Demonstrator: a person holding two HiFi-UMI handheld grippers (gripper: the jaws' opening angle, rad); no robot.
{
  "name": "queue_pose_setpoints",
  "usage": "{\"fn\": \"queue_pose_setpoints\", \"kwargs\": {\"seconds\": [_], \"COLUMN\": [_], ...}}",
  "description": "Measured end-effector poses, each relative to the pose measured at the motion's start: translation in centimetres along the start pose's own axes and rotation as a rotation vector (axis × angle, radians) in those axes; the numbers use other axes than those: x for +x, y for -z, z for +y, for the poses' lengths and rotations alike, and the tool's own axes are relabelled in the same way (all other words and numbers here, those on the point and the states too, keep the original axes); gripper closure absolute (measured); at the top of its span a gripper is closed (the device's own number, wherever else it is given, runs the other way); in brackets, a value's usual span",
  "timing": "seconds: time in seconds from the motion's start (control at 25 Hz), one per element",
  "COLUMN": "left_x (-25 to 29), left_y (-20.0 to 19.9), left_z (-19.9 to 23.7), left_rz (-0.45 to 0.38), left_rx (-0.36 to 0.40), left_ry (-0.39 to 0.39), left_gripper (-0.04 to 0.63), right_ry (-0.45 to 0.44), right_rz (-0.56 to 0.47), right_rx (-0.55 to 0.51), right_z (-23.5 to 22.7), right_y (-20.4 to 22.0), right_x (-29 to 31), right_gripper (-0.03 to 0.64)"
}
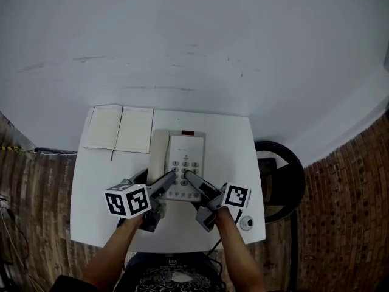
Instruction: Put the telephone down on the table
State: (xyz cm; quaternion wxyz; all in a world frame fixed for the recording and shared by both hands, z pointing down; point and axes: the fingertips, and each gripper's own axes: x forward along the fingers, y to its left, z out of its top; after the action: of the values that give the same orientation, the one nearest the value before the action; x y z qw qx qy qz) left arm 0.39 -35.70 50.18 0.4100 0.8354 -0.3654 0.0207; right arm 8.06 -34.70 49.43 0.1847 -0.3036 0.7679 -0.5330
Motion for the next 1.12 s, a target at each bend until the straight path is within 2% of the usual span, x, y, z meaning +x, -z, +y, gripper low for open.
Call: {"fn": "queue_pose_setpoints", "kwargs": {"seconds": [0.52,0.64,1.0,1.12], "left_x": [6.4,7.2,8.2,8.1], "left_y": [2.5,2.4,3.0,3.5], "left_z": [4.9,5.5,6.5,6.5], "left_rz": [0.052,0.057,0.062,0.061], "left_rx": [-0.089,-0.087,-0.082,-0.071], "left_ry": [-0.149,-0.159,-0.155,-0.154], "left_gripper": [0.236,0.236,0.236,0.236], "right_ry": [0.057,0.063,0.076,0.135], "right_rz": [0.138,0.141,0.174,0.196], "right_rx": [0.124,0.148,0.109,0.119], "right_z": [-8.9,-10.1,-11.1,-11.8], "right_y": [-1.9,-2.2,-2.2,-1.6], "right_x": [1.5,1.8,2.4,1.9], "right_gripper": [0.425,0.425,0.42,0.42]}}
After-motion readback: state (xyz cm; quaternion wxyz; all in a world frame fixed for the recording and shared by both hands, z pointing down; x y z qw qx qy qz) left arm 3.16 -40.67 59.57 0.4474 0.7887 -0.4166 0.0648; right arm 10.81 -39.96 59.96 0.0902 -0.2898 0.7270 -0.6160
